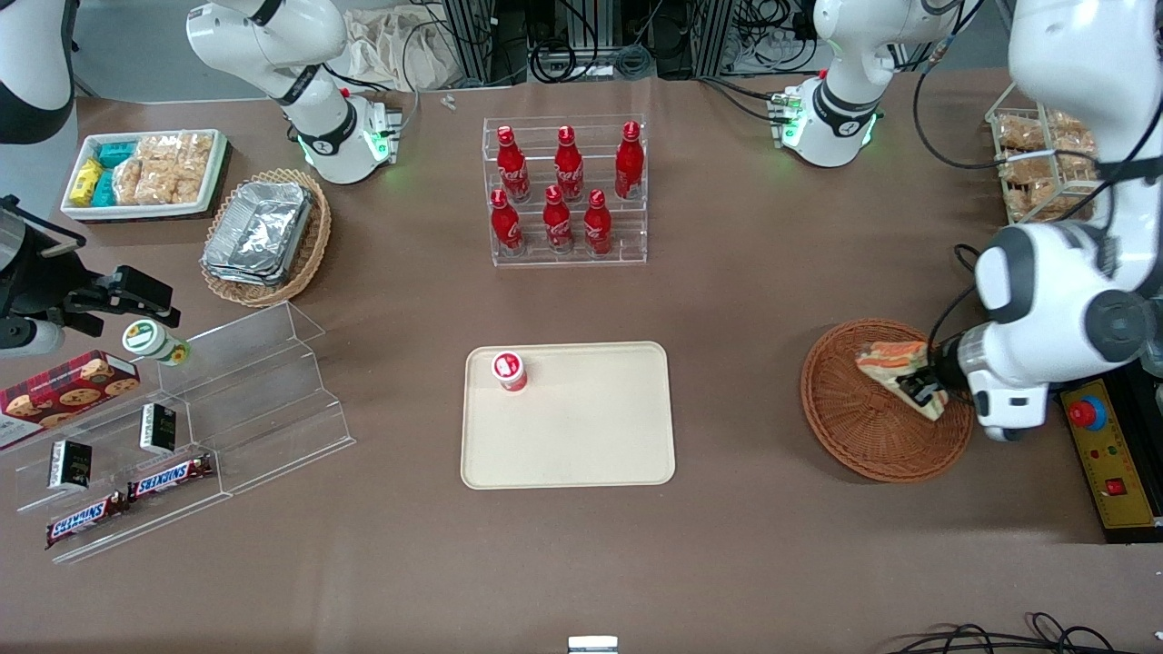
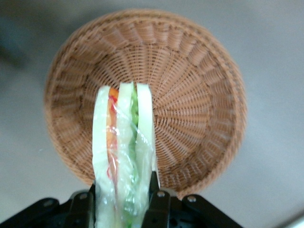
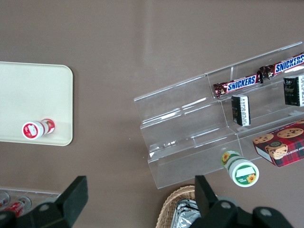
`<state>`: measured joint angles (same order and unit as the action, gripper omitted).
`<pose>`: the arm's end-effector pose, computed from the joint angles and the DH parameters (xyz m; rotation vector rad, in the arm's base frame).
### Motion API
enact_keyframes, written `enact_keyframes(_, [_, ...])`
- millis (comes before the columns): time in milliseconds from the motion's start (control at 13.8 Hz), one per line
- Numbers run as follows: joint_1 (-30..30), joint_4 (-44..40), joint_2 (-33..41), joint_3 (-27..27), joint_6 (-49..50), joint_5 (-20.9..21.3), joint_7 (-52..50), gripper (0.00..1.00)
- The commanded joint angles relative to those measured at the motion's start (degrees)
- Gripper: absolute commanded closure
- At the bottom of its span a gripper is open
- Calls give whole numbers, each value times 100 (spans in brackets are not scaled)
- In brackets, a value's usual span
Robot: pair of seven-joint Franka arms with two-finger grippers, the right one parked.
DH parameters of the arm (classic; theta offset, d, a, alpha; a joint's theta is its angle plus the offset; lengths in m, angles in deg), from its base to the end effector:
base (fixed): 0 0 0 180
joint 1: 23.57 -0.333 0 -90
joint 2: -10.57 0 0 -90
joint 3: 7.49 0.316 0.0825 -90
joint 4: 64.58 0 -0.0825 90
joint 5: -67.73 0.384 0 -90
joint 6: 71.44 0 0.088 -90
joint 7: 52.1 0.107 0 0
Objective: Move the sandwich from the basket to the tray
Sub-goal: 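Lift the sandwich out of the basket with the left gripper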
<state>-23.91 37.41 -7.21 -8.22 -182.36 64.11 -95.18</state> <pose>0.6199 -0.0080 0.3705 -2.8997 -1.1793 0.2605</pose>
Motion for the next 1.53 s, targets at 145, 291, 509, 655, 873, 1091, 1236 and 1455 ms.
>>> enact_keyframes(145, [25,-1365,28,-296,1633,-34,-121,65])
enact_keyframes(291, [25,-1410,73,-542,1678,1,-113,65])
enact_keyframes(509, [25,-1585,82,-736,1845,28,10,65])
enact_keyframes(655, [43,-1594,38,-981,1810,185,10,69])
enact_keyframes(873, [139,-1603,20,-1158,1819,309,553,80])
enact_keyframes(1091, [271,-1577,55,-1167,1872,555,818,90])
enact_keyframes(1236, [437,-1577,38,-1237,1820,634,1011,92])
enact_keyframes(1455, [578,-1551,99,-1238,1653,915,1126,82])
